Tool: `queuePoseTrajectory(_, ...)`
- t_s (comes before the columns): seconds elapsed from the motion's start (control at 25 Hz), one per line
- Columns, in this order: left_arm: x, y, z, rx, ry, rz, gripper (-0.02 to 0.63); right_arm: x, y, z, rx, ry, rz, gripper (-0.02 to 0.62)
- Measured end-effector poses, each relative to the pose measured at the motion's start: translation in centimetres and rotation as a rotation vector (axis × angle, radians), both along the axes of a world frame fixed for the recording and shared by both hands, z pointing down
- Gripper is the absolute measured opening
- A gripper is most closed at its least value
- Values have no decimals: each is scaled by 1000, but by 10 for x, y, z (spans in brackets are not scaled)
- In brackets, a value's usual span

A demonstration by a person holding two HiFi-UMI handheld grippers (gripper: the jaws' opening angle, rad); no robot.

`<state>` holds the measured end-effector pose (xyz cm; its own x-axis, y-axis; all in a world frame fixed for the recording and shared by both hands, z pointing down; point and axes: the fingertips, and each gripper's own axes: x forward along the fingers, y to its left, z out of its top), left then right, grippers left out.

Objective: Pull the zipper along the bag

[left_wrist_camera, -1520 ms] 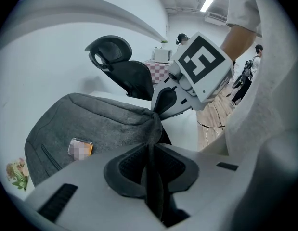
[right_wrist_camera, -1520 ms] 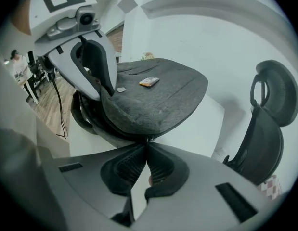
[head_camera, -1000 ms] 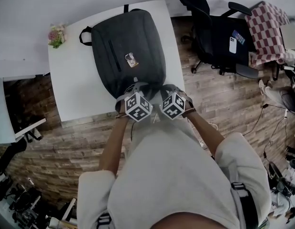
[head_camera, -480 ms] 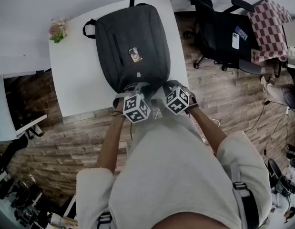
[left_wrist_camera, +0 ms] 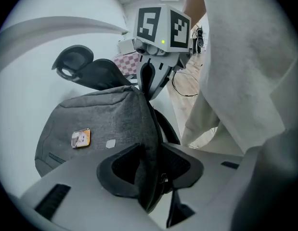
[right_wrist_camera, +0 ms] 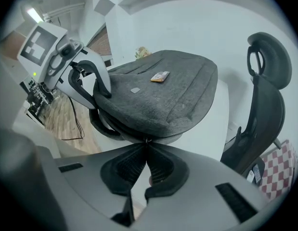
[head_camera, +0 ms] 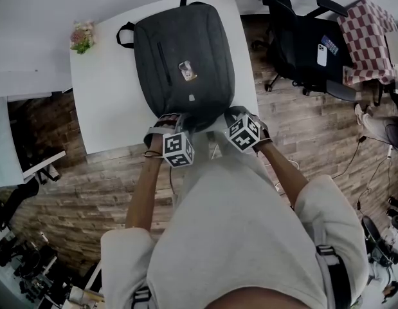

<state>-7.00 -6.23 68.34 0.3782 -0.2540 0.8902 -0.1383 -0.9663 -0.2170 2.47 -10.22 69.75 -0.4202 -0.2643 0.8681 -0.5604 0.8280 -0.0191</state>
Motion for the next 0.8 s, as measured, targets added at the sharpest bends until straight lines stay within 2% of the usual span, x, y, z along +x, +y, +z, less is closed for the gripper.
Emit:
queuePoseTrajectory(0.12, 2, -3, 0, -4, 7, -12, 126, 1, 0, -2, 0, 3, 22, 17)
queuePoseTrajectory(0.24, 5, -6, 0, -18, 50, -77, 98, 3, 1, -1, -1, 19, 46, 17)
queuePoseTrajectory(0.44, 13, -4, 2, -44, 64, -105, 97, 2, 14, 0, -30, 28, 77, 18)
queuePoseTrajectory(0.6, 14, -5, 2, -62, 70, -121, 97, -8, 25, 1, -46, 35, 61, 18)
queuePoseTrajectory(0.8, 13, -6, 1, -73, 78, -142, 97, -13, 28, -4, -77, 22, 110, 18)
